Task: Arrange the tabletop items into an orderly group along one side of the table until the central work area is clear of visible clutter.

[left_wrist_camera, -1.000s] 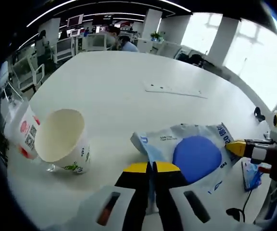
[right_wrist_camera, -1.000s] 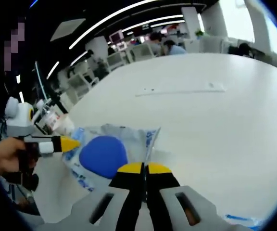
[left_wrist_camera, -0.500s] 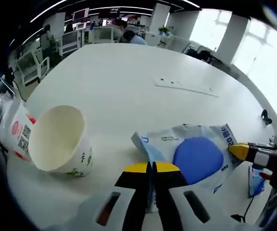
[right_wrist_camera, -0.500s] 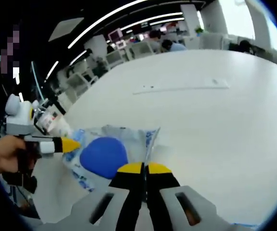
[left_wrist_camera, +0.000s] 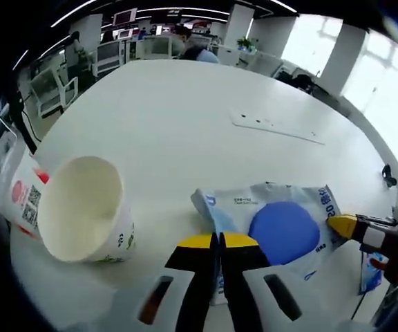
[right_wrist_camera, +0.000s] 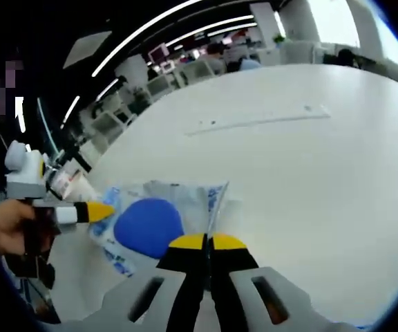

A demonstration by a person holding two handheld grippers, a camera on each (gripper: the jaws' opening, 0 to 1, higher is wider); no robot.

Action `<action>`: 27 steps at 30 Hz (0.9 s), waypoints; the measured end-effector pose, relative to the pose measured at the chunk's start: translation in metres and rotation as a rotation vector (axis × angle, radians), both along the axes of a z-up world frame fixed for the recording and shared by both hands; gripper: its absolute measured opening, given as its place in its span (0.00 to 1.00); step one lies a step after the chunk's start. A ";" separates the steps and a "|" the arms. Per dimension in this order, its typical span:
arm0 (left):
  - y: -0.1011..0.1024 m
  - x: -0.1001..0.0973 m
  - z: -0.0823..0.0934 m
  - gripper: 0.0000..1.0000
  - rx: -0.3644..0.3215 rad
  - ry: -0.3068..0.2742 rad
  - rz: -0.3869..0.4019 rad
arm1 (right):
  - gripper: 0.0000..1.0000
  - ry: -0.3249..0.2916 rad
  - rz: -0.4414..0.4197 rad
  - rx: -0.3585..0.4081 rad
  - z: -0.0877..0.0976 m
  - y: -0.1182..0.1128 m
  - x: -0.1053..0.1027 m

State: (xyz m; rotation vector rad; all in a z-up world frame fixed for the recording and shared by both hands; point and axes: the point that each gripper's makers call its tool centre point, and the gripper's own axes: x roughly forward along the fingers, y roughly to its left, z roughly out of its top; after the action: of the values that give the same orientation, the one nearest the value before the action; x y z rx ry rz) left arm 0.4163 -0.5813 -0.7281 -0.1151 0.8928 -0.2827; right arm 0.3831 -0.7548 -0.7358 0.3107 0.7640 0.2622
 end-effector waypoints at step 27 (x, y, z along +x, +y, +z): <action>0.013 0.011 0.019 0.03 0.073 -0.059 0.015 | 0.00 -0.006 -0.100 0.006 0.001 0.006 0.008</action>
State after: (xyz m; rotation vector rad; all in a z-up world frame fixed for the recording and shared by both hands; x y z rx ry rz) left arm 0.4276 -0.5679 -0.7094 -0.0452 0.8421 -0.2380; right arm 0.3911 -0.7487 -0.7352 0.3523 0.7401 0.1708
